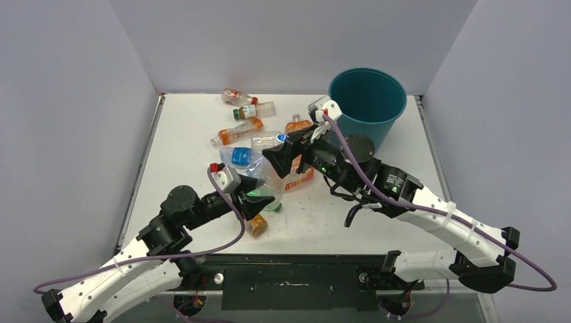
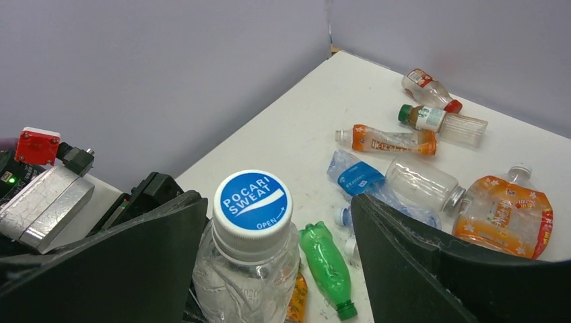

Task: Put the plastic bottles in the bin
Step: Place the plastic bottle in the trash bin.

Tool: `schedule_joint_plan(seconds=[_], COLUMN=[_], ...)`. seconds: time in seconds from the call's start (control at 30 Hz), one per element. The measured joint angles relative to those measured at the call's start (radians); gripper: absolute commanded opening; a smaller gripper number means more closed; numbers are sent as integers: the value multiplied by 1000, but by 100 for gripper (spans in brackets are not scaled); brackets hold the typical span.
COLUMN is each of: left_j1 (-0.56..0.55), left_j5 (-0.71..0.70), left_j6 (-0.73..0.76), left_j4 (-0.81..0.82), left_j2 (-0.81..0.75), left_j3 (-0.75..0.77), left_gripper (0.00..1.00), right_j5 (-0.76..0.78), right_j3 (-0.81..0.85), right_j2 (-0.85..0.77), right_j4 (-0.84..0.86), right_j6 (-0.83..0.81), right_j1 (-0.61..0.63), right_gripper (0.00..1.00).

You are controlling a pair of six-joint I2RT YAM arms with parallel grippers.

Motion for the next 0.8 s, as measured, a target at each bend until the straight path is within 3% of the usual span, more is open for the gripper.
schedule_joint_plan(seconds=[0.1, 0.4, 0.57, 0.8], left_j1=[0, 0, 0, 0], left_j5=[0, 1, 1, 2], left_j6=[0, 0, 0, 0], left_j4=[0, 0, 0, 0], left_j2=[2, 6, 7, 6], left_j3=[-1, -1, -1, -1], left_gripper=[0, 0, 0, 0], right_j5=[14, 33, 25, 20], right_j3=[-17, -26, -26, -26], right_j2=[-23, -63, -62, -49], right_j4=[4, 41, 46, 44], right_j6=[5, 35, 51, 60], right_j1=[0, -3, -3, -3], right_gripper=[80, 54, 60, 57])
